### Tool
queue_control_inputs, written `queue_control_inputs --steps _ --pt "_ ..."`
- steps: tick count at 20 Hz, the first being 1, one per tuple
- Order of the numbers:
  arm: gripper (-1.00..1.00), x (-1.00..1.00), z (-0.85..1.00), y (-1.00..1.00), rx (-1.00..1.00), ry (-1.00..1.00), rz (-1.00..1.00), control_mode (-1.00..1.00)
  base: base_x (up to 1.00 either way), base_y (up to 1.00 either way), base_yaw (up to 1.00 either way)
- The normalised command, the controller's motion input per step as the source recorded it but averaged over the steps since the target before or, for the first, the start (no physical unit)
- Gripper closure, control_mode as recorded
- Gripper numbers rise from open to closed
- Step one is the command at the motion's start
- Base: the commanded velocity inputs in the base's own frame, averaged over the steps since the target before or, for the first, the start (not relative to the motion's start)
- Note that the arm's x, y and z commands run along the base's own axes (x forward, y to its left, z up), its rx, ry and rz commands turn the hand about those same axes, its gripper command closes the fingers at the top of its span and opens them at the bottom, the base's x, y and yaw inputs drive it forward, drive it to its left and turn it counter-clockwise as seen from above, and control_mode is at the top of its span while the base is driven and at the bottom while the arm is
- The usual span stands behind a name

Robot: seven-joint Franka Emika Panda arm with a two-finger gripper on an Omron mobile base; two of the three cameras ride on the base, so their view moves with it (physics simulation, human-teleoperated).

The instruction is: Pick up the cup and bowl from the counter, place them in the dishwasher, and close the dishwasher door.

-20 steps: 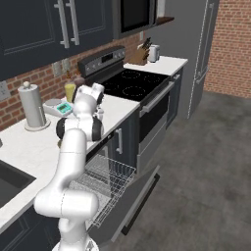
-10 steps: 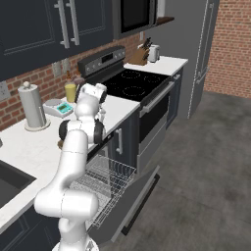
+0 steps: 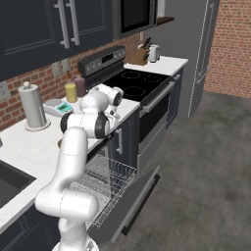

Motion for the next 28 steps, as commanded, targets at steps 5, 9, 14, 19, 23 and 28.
queue_control_inputs --steps 5,9,14,19,23,28 --pt "1.00 -1.00 0.02 -1.00 0.00 -0.14 -0.13 -1.00 0.00 0.00 0.00" --pt "1.00 -1.00 0.02 -0.83 0.00 -0.13 -0.13 -1.00 0.00 0.00 0.00" --pt "1.00 -1.00 0.07 -0.45 0.00 -0.17 -0.12 -1.00 0.00 0.00 0.00" --pt "1.00 -0.76 0.11 -0.05 0.00 -0.15 -0.06 -1.00 0.00 0.00 0.00" --pt "1.00 -0.25 -0.09 0.00 0.09 -0.03 0.00 -1.00 0.00 0.00 0.00" --pt "1.00 0.15 -0.23 -0.03 0.15 0.00 0.07 -1.00 0.00 0.00 0.00"
